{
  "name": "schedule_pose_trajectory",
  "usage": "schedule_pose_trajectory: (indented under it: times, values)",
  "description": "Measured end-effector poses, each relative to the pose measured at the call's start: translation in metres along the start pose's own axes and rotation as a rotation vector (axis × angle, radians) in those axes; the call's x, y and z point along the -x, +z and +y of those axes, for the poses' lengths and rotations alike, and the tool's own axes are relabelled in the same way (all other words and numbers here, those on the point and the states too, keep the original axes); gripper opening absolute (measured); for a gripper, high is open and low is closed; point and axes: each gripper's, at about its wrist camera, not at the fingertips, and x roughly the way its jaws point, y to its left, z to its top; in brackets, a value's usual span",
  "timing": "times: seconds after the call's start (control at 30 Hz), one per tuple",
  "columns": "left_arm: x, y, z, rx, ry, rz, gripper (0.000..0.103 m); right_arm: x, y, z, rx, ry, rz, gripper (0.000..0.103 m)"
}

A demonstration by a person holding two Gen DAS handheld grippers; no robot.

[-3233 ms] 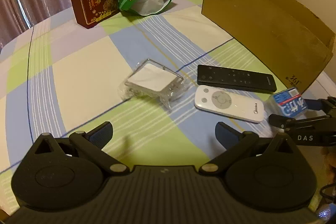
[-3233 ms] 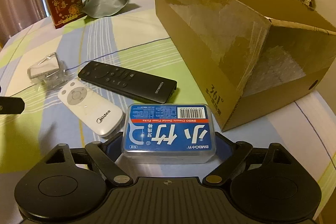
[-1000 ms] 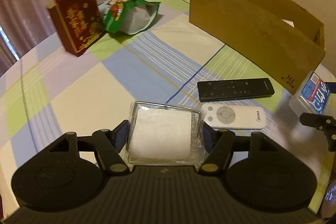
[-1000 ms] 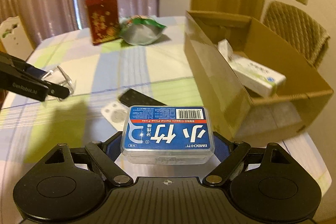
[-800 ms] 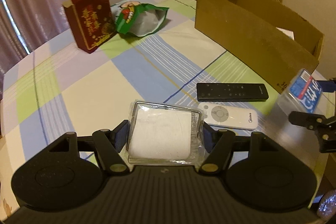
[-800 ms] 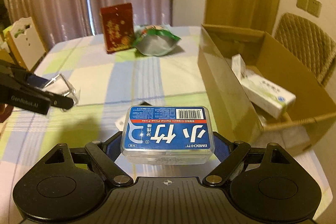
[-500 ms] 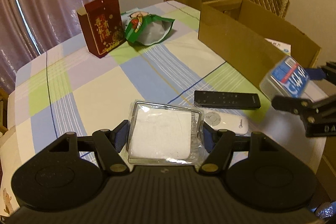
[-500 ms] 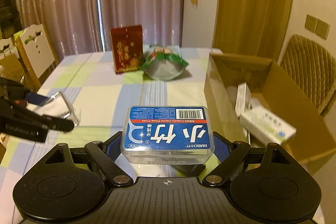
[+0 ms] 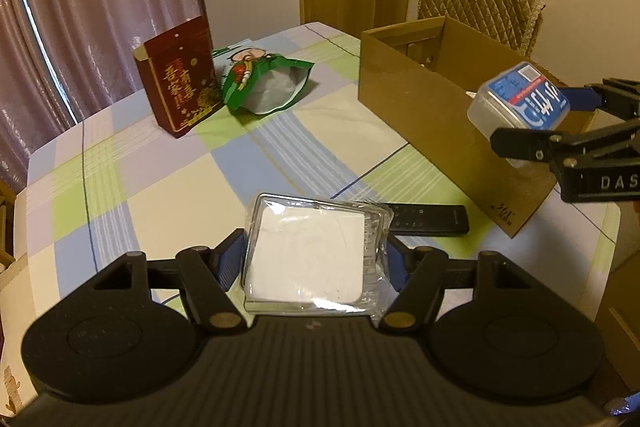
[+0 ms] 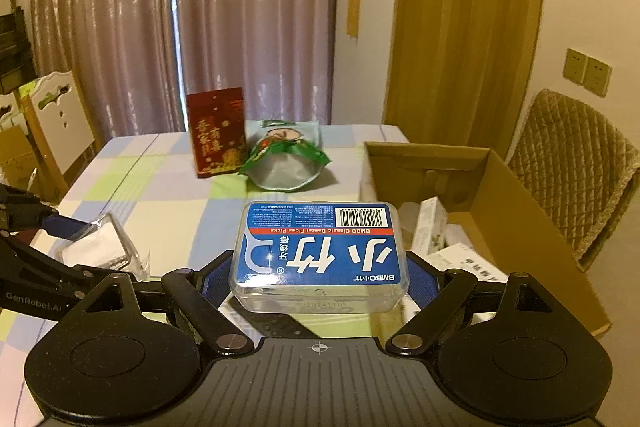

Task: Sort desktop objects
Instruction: 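Carry the floss box over the cardboard box while the left tool carries the clear square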

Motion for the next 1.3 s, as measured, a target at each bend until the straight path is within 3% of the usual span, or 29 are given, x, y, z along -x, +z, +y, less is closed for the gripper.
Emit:
schedule_pose_trajectory:
  times: [0.47,0.8,1.3]
  values:
    - [-0.012,0.022,-0.046,-0.032,-0.040,-0.015,0.065,0.014,-0.002,-0.063,-0.042,-0.062,-0.006,0.085]
    - [-0.015,0.037,-0.072,-0.048,-0.065,-0.035,0.065,0.022,-0.009,-0.112,-0.086,-0.160,0.016,0.085]
    - [-0.036,0.080,-0.108,-0.180,-0.242,-0.089,0.065,0.026,-0.004,-0.140,-0.193,-0.236,0.085,0.085]
